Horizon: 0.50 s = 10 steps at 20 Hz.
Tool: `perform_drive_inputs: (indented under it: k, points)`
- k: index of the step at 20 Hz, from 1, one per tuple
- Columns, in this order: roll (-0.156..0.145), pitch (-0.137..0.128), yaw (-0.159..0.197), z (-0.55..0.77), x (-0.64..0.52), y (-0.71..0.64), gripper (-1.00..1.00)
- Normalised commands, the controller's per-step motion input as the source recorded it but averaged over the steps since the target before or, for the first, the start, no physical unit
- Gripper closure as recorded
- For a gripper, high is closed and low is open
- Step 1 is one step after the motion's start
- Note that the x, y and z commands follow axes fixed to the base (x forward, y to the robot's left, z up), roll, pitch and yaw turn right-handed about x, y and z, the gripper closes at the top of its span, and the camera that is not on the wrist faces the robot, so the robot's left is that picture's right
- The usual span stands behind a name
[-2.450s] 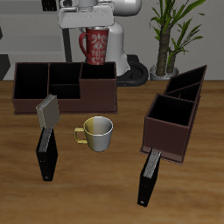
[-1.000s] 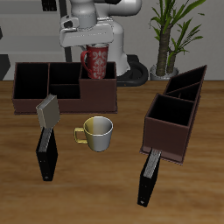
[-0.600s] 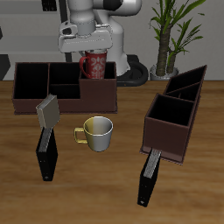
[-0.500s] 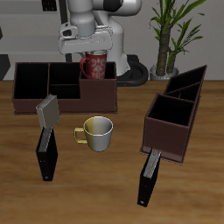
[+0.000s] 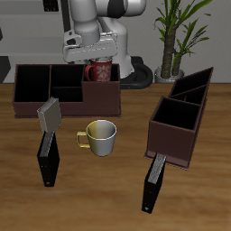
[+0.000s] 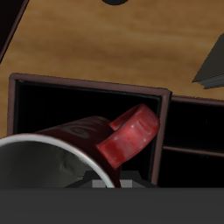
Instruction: Place the red mug into the back desk caddy's right compartment
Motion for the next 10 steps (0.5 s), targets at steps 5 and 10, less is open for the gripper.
perform_drive_inputs:
  k: [5, 10]
  points:
    - [0.011, 0.046, 0.005, -0.24, -0.03, 0.01, 1.0]
    - [0.024, 0.057, 0.014, -0.27, -0.01, 0.08, 1.0]
